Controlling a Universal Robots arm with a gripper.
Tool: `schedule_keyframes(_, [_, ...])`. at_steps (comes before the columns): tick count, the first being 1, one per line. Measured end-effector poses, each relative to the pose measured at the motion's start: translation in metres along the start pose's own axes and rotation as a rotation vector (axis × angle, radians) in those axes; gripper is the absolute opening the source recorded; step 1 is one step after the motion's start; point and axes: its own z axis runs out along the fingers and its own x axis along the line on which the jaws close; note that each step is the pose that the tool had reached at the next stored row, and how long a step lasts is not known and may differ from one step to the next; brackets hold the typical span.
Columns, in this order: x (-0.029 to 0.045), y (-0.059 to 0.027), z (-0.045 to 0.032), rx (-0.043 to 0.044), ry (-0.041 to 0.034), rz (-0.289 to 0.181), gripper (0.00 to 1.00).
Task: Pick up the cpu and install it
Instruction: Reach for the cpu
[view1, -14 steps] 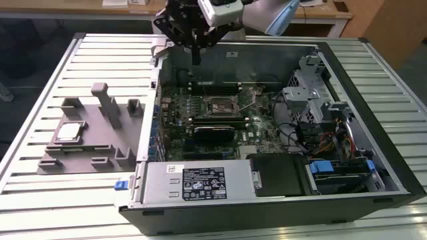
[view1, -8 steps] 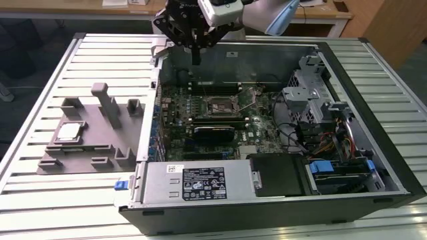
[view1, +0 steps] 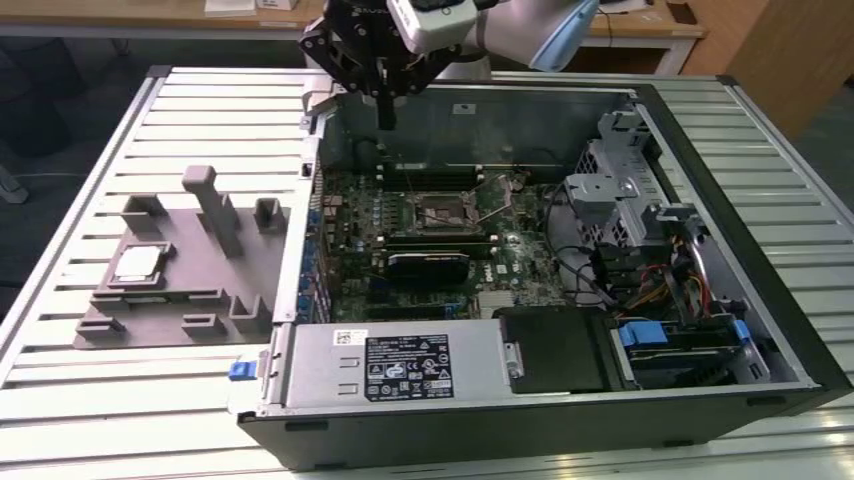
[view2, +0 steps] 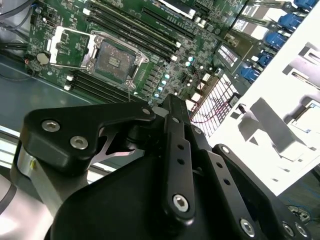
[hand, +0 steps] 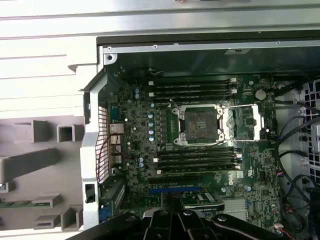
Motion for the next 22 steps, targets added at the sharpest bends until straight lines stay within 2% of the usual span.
schedule_keyframes(22, [0.0248, -0.0019, -0.0006, -0.0001, -0.0001, 0.0, 0.11])
